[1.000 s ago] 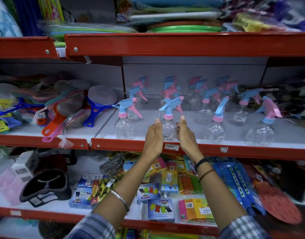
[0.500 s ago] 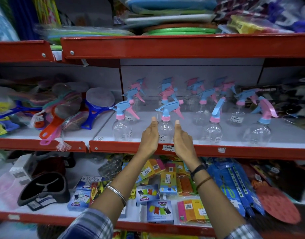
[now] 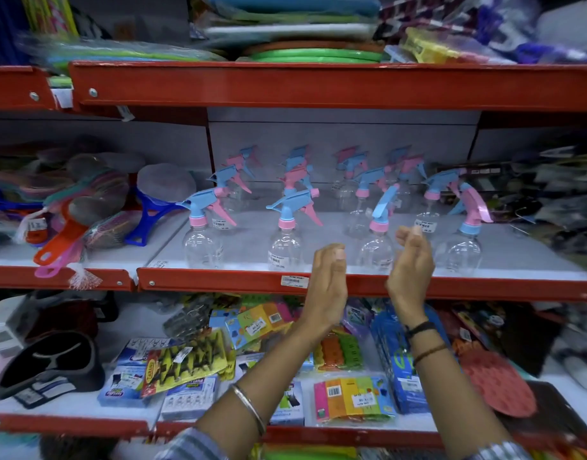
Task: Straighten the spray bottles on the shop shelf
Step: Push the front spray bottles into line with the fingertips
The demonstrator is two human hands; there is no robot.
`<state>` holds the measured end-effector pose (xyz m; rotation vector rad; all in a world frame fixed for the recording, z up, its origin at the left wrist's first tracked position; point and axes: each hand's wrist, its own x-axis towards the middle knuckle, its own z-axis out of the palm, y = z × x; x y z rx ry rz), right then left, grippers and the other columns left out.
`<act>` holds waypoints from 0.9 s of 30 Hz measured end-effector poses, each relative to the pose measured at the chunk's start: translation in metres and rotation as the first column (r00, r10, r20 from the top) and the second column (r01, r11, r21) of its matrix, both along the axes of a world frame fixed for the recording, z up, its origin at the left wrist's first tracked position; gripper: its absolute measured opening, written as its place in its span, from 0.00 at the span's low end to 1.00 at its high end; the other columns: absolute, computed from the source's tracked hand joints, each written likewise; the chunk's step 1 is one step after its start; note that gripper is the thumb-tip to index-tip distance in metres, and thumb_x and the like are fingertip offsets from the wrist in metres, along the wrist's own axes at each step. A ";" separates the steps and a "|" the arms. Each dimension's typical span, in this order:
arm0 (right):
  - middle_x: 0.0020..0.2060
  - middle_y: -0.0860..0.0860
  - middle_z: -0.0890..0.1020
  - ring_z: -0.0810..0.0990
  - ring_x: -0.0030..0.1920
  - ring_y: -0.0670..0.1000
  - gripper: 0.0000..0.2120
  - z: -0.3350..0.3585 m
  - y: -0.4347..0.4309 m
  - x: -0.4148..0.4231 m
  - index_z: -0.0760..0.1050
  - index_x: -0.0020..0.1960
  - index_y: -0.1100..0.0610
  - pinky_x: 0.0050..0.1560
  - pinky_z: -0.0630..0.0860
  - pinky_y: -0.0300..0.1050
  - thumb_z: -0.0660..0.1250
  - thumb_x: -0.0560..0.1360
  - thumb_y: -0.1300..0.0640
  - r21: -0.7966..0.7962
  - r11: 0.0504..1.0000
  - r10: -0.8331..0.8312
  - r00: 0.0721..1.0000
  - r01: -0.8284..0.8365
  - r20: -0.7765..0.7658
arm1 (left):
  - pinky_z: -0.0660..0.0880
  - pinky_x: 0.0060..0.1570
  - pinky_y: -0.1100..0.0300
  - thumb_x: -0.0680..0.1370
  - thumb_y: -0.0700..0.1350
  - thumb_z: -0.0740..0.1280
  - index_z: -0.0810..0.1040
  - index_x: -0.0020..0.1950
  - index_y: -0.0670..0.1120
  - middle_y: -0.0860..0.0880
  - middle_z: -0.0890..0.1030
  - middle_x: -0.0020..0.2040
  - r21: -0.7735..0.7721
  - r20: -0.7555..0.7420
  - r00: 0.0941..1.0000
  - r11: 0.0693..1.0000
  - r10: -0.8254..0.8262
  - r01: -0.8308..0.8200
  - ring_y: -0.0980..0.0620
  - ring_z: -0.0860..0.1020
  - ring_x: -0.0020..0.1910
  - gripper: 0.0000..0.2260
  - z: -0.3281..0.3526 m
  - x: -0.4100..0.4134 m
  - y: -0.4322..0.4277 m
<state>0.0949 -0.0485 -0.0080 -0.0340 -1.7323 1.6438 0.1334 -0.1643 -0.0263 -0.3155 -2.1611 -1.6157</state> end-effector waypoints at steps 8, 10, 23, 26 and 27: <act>0.69 0.56 0.72 0.70 0.68 0.56 0.43 0.010 0.034 -0.031 0.68 0.69 0.58 0.71 0.63 0.56 0.39 0.72 0.29 0.045 0.936 0.303 0.865 -0.349 0.400 | 0.55 0.64 0.65 0.80 0.56 0.44 0.60 0.72 0.48 0.49 0.63 0.72 0.031 0.181 0.983 0.999 -0.030 0.025 0.62 0.61 0.62 0.23 0.012 -0.011 0.048; 0.67 0.56 0.74 0.72 0.66 0.55 0.47 0.008 0.035 -0.028 0.71 0.66 0.57 0.70 0.65 0.57 0.39 0.67 0.25 0.040 0.925 0.329 0.848 -0.378 0.416 | 0.56 0.65 0.64 0.80 0.57 0.44 0.60 0.72 0.48 0.49 0.63 0.72 0.046 0.183 0.983 0.999 -0.018 0.009 0.60 0.62 0.64 0.24 0.011 -0.013 0.052; 0.56 0.67 0.78 0.78 0.55 0.64 0.43 -0.001 0.038 0.001 0.69 0.57 0.72 0.59 0.73 0.63 0.40 0.74 0.33 0.097 0.940 0.279 0.902 -0.326 0.330 | 0.59 0.73 0.48 0.72 0.68 0.38 0.62 0.72 0.48 0.46 0.65 0.74 0.092 0.297 0.954 0.994 0.030 -0.060 0.46 0.65 0.72 0.37 0.024 -0.033 0.052; 0.57 0.67 0.78 0.79 0.55 0.63 0.41 -0.001 0.037 0.004 0.70 0.56 0.70 0.56 0.75 0.63 0.41 0.75 0.34 0.104 0.943 0.271 0.910 -0.317 0.313 | 0.59 0.73 0.47 0.71 0.69 0.39 0.63 0.72 0.47 0.45 0.67 0.73 0.117 0.299 0.954 0.991 0.020 -0.057 0.46 0.65 0.71 0.40 0.025 -0.036 0.052; 0.57 0.67 0.78 0.79 0.55 0.62 0.40 -0.001 0.037 0.004 0.70 0.56 0.70 0.55 0.75 0.63 0.41 0.75 0.34 0.112 0.942 0.270 0.912 -0.316 0.308 | 0.59 0.73 0.47 0.70 0.70 0.39 0.64 0.72 0.47 0.45 0.67 0.73 0.116 0.299 0.954 0.992 0.017 -0.054 0.46 0.65 0.72 0.40 0.025 -0.036 0.052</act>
